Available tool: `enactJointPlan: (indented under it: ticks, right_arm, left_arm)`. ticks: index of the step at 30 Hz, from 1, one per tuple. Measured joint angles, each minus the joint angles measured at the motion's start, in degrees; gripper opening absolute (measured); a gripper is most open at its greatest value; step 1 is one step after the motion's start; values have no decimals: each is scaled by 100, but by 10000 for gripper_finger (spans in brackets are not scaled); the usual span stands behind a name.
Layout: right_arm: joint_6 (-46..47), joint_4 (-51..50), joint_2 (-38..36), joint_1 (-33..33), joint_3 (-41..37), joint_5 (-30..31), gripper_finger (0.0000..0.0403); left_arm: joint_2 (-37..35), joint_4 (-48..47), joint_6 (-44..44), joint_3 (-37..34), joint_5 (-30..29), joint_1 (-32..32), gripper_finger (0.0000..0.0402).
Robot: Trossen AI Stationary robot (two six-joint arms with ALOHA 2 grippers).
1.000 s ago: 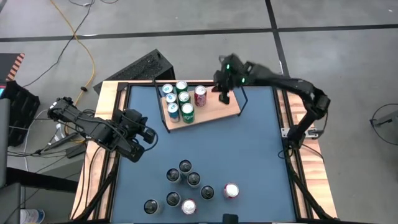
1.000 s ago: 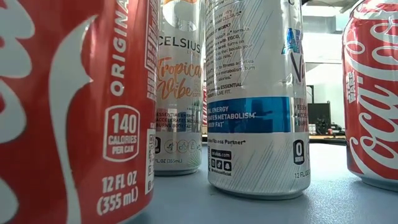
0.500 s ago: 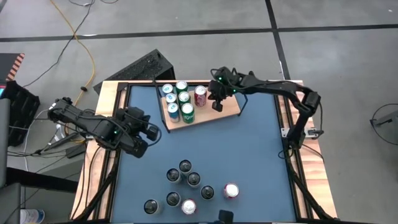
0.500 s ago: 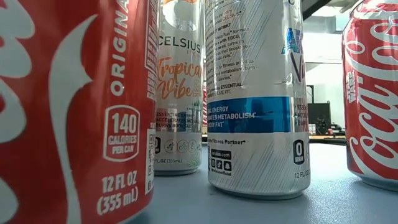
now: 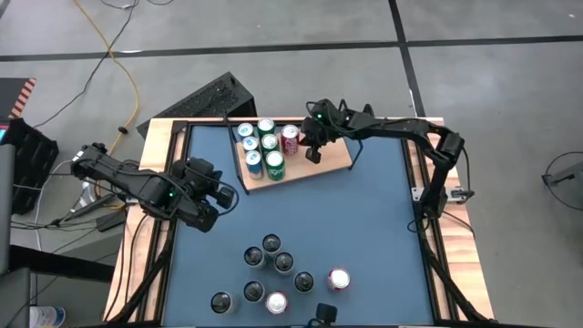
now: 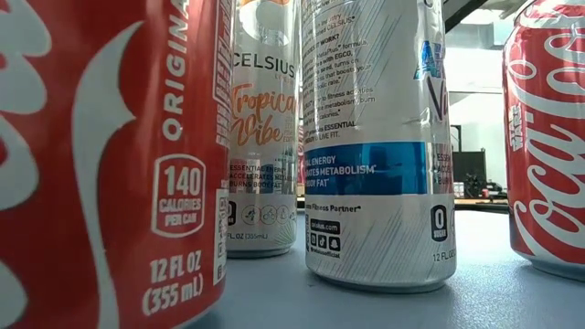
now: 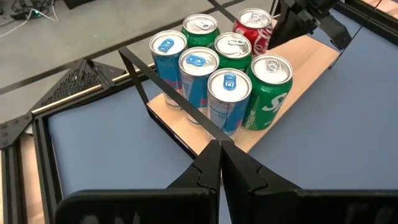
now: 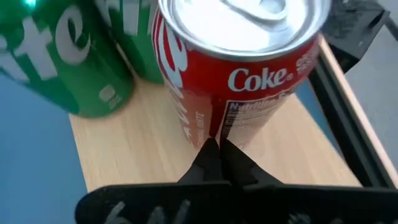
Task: Place canned beverage on shelf
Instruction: Put the top right red soda can on the shelf
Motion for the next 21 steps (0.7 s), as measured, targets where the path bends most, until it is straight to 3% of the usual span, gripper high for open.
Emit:
enactJointPlan:
  ticks: [8, 13, 21]
  right_arm:
    - [408, 184, -55, -89, 2, 88, 0]
    - [443, -109, -108, 255, 2, -272, 0]
    - [373, 255, -107, 520, 2, -63, 0]
  left_arm:
    - [0, -2, 74, 0, -106, 0, 0]
    - [0, -2, 74, 0, -103, 0, 0]
    - [0, -4, 77, 0, -101, 0, 0]
